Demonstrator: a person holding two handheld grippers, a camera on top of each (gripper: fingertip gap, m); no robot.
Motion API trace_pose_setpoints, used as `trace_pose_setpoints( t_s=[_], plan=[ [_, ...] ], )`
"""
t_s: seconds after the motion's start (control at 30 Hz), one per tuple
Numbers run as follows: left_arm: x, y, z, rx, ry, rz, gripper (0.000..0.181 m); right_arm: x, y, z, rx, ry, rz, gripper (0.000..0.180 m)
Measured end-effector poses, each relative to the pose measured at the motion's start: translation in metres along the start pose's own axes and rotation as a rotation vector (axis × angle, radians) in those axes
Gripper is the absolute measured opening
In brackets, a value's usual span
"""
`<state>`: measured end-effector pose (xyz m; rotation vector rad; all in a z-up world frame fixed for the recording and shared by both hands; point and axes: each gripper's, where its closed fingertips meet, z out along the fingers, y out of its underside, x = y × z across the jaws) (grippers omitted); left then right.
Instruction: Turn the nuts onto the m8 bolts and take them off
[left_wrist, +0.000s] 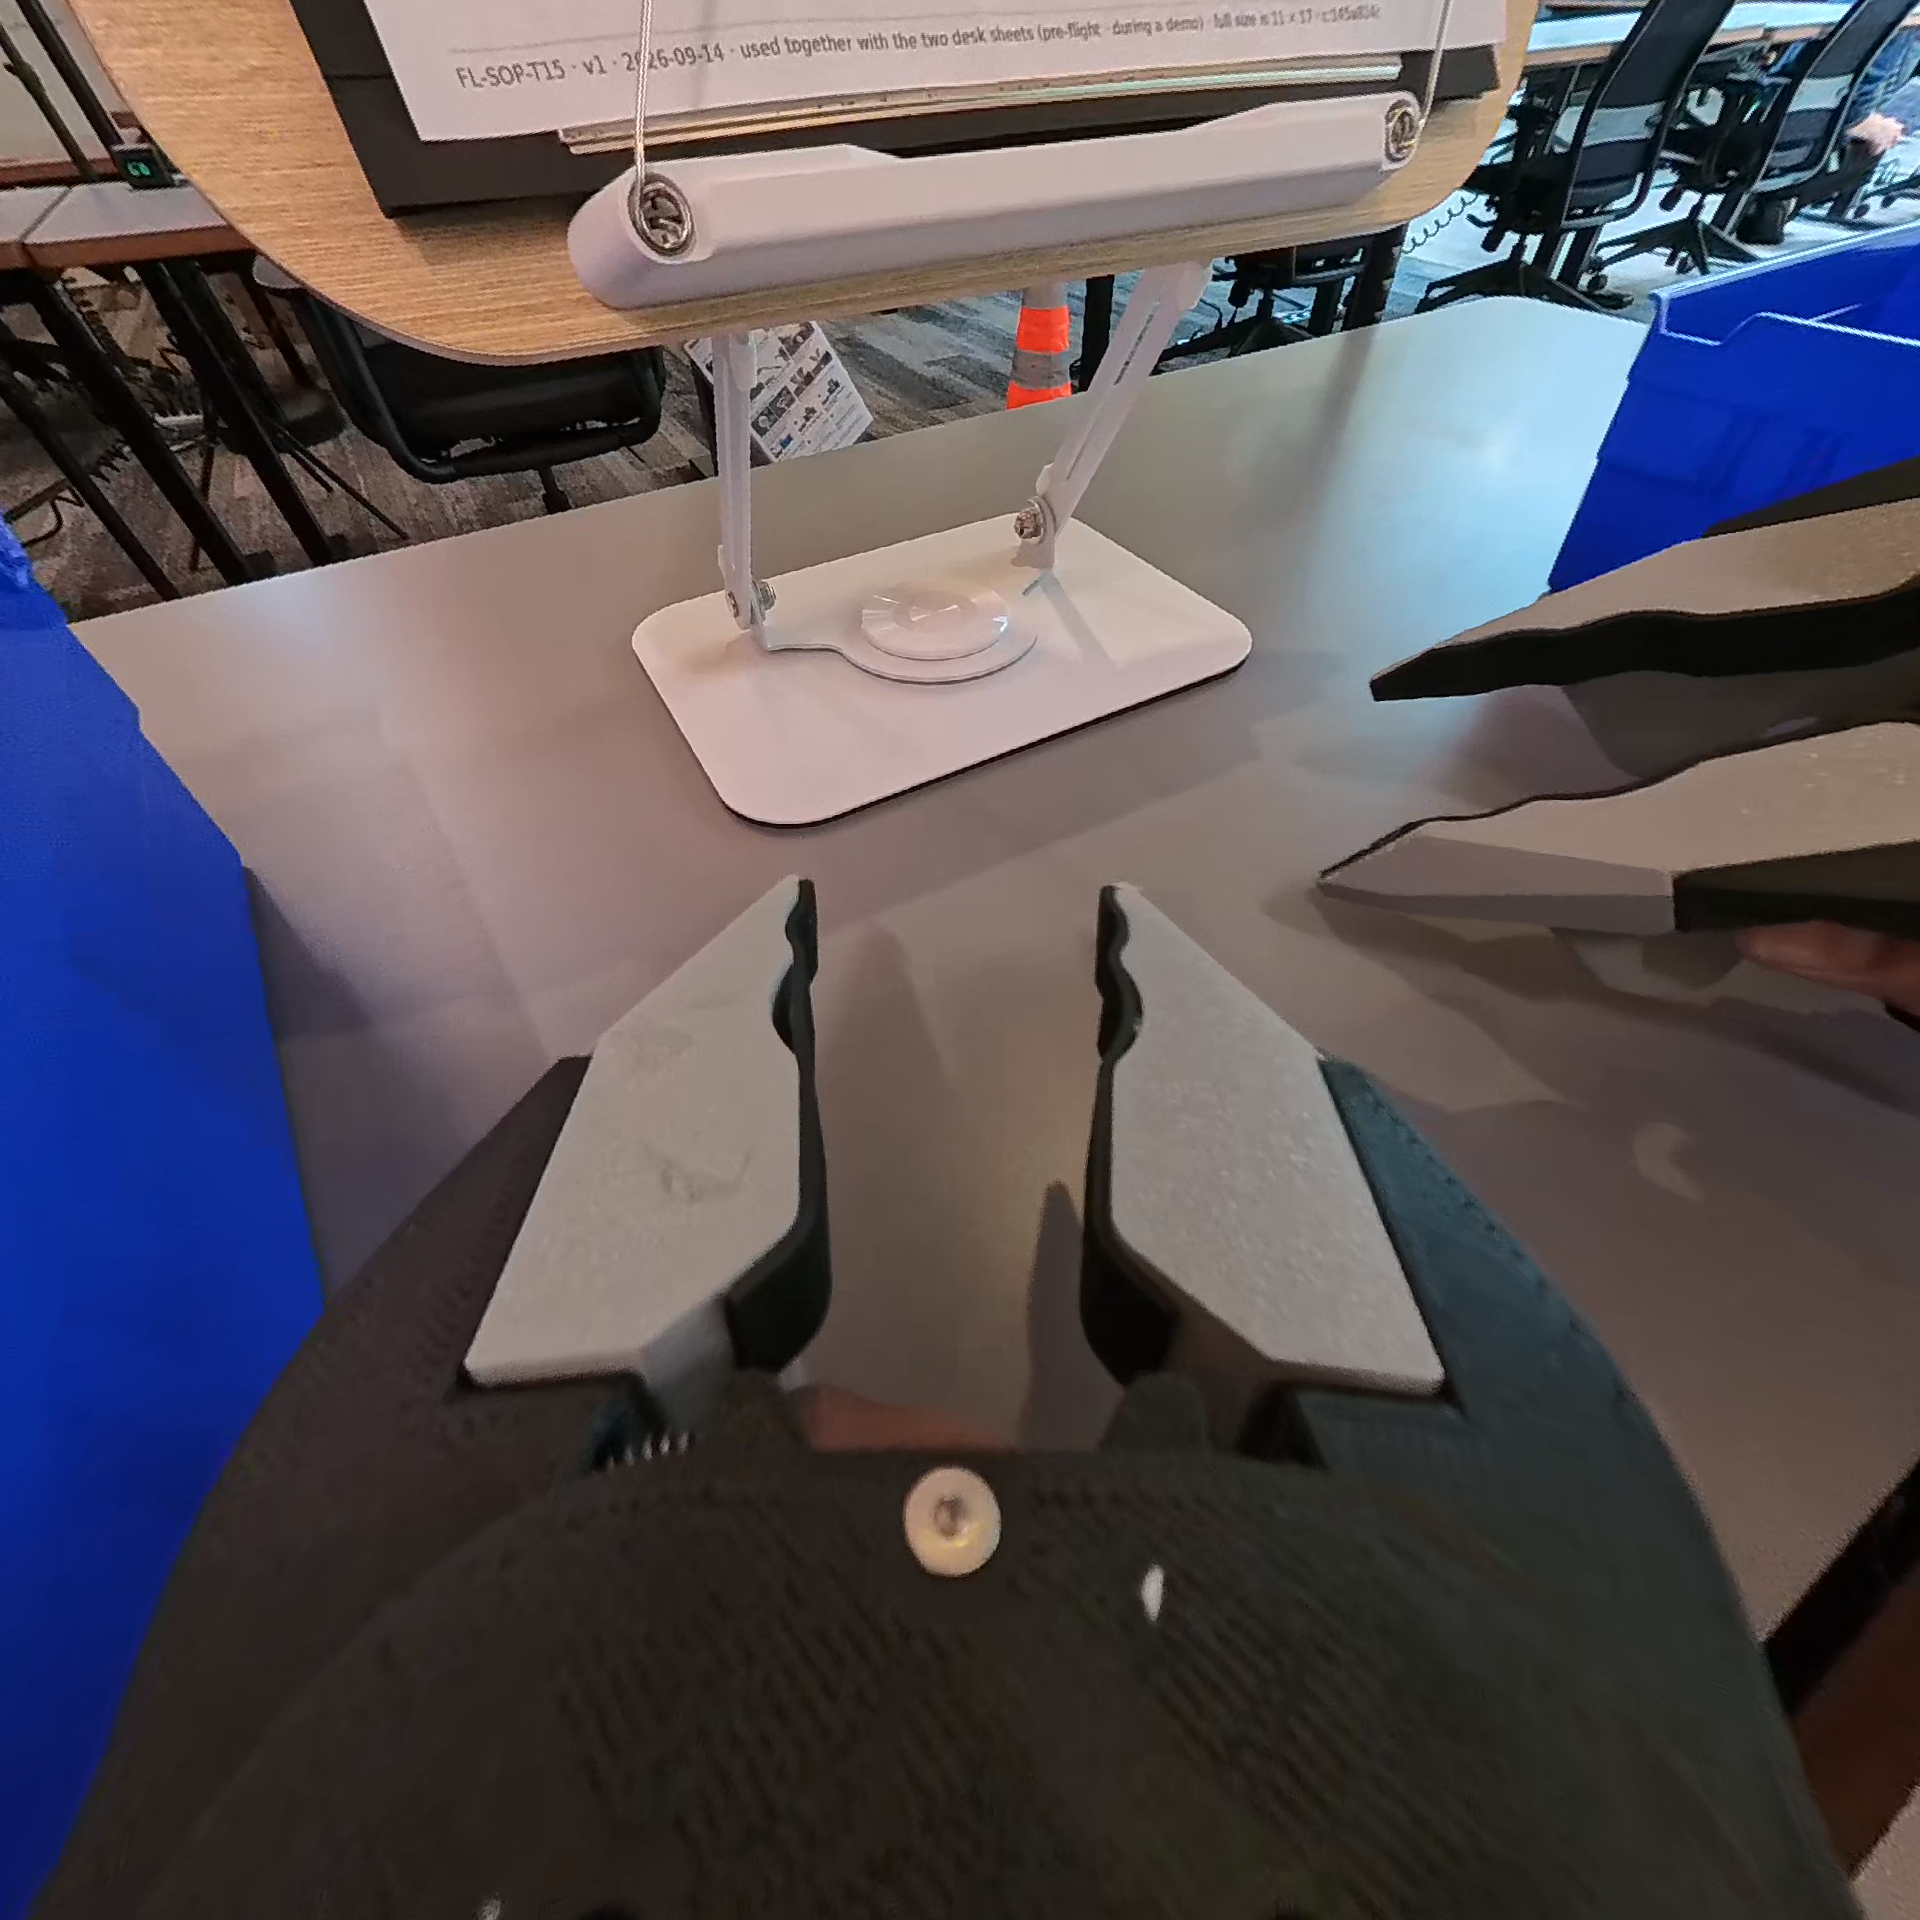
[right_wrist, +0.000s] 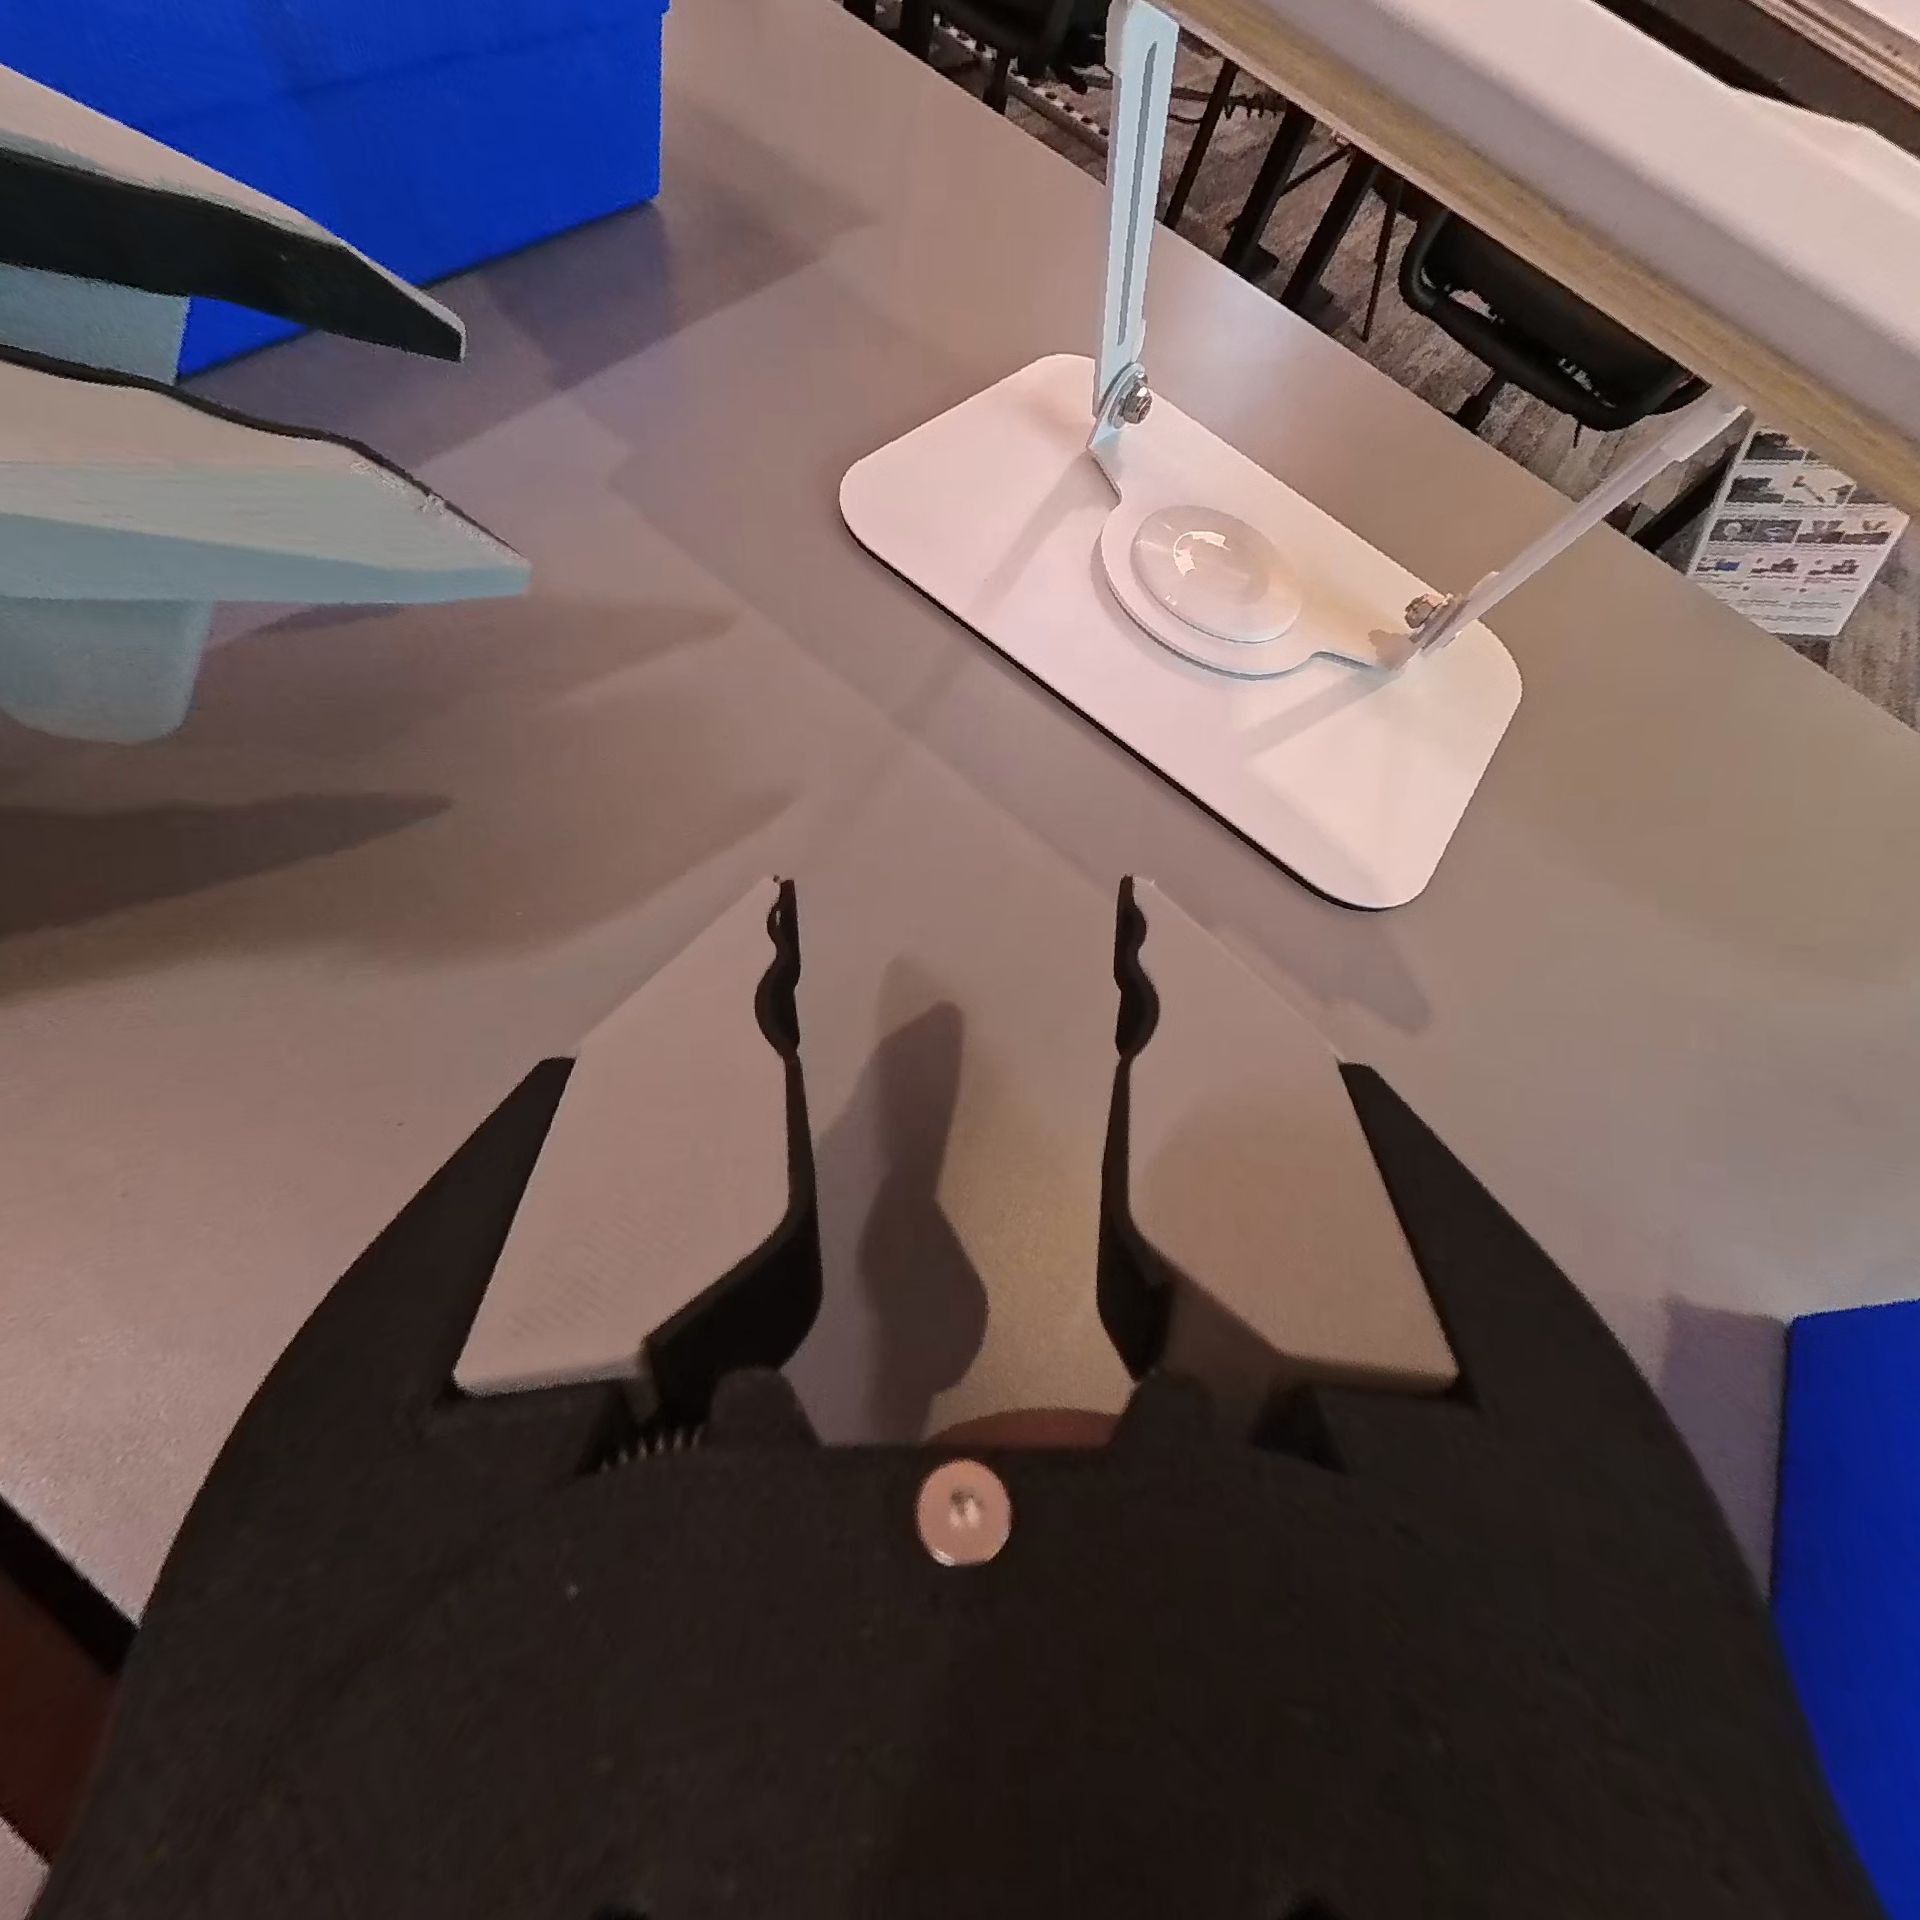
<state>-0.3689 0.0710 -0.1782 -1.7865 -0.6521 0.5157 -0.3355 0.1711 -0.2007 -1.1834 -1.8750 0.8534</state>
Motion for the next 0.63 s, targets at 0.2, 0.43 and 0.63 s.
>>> trace_pose_setpoints(
  t_s=[0.2, 0.43, 0.63],
  plan=[
    [-0.002, 0.003, 0.002, -0.021, -0.023, 0.005, 0.050, -0.001, 0.005, 0.003, -0.024, -0.008, 0.014, 0.060],
    [-0.009, 0.014, 0.007, -0.100, -0.065, -0.017, 0.065, 0.005, 0.025, 0.011, -0.114, -0.011, 0.084, 0.068],
    [-0.012, 0.015, 0.008, -0.112, -0.102, -0.002, 0.076, 0.005, 0.028, 0.014, -0.126, -0.006, 0.088, 0.071]
  ],
)
